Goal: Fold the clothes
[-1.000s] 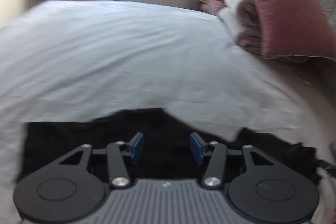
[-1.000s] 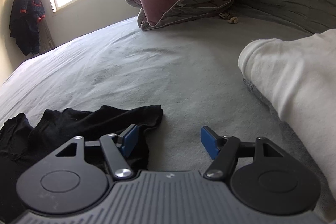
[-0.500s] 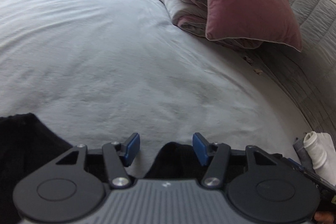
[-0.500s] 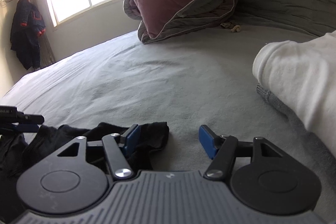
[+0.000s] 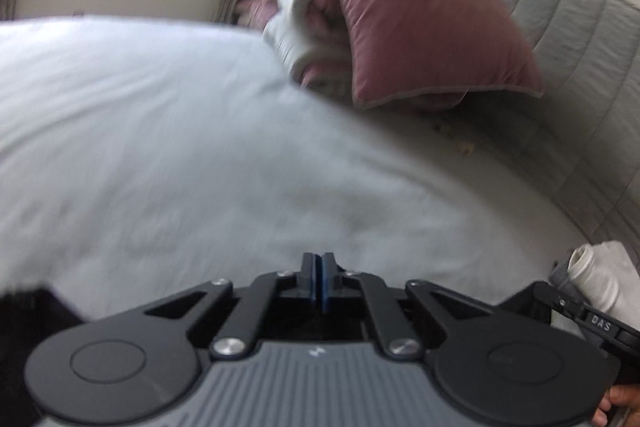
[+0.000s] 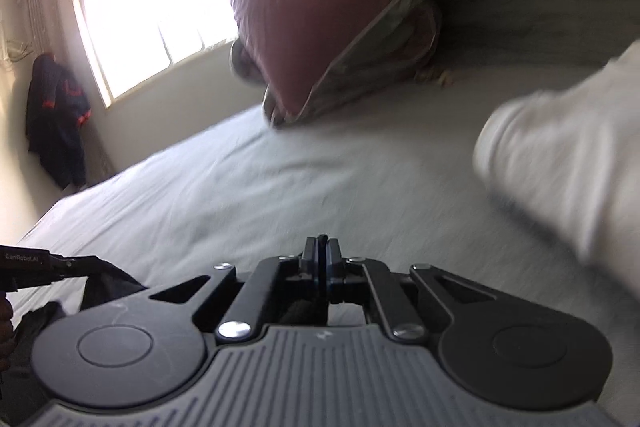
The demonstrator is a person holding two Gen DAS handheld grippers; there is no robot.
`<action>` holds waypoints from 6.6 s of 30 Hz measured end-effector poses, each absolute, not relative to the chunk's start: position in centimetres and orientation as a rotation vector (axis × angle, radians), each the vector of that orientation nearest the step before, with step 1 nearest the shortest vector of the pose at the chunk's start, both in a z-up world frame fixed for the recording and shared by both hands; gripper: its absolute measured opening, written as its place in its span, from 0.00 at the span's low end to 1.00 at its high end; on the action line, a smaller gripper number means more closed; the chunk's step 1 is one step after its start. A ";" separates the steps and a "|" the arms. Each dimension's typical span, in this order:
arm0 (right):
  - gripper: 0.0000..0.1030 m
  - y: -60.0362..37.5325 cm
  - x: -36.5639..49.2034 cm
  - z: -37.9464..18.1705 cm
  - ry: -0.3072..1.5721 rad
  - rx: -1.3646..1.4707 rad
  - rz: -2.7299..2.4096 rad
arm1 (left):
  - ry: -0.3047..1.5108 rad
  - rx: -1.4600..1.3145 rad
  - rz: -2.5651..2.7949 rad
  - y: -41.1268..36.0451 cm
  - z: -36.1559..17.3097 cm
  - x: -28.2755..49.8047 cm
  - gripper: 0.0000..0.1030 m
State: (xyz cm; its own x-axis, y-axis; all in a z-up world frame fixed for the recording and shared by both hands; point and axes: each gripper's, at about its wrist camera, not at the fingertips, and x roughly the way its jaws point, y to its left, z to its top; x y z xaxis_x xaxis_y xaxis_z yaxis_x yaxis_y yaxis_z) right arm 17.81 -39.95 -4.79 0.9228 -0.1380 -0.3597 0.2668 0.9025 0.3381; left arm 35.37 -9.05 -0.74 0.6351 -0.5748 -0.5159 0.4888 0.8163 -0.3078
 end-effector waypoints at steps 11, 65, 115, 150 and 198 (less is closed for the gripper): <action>0.03 -39.6 18.8 -5.5 0.434 0.307 -0.284 | 0.634 -0.055 -0.536 -12.0 -5.5 37.1 0.03; 0.10 -43.0 17.3 -5.3 0.480 0.363 -0.238 | 0.614 0.277 -1.232 -23.6 -4.8 21.8 0.21; 0.57 -33.3 19.5 -4.5 0.543 -0.046 0.037 | 0.492 -0.070 -0.335 2.3 -1.5 26.8 0.84; 1.00 -21.3 -0.9 -0.8 0.648 -0.387 0.176 | 0.735 -0.440 -0.115 16.6 -0.5 0.8 0.92; 0.69 -32.7 -12.9 -5.2 1.007 0.452 0.659 | 1.086 -0.536 -0.775 21.7 -5.8 -8.5 0.48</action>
State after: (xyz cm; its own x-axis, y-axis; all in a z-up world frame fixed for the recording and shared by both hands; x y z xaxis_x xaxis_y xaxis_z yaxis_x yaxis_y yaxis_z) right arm -12.86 -32.72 -5.25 0.3702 0.6900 -0.6220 -0.2941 0.7222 0.6261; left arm -8.50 21.73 -5.75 0.2530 -0.7786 -0.5742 0.2897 0.6273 -0.7229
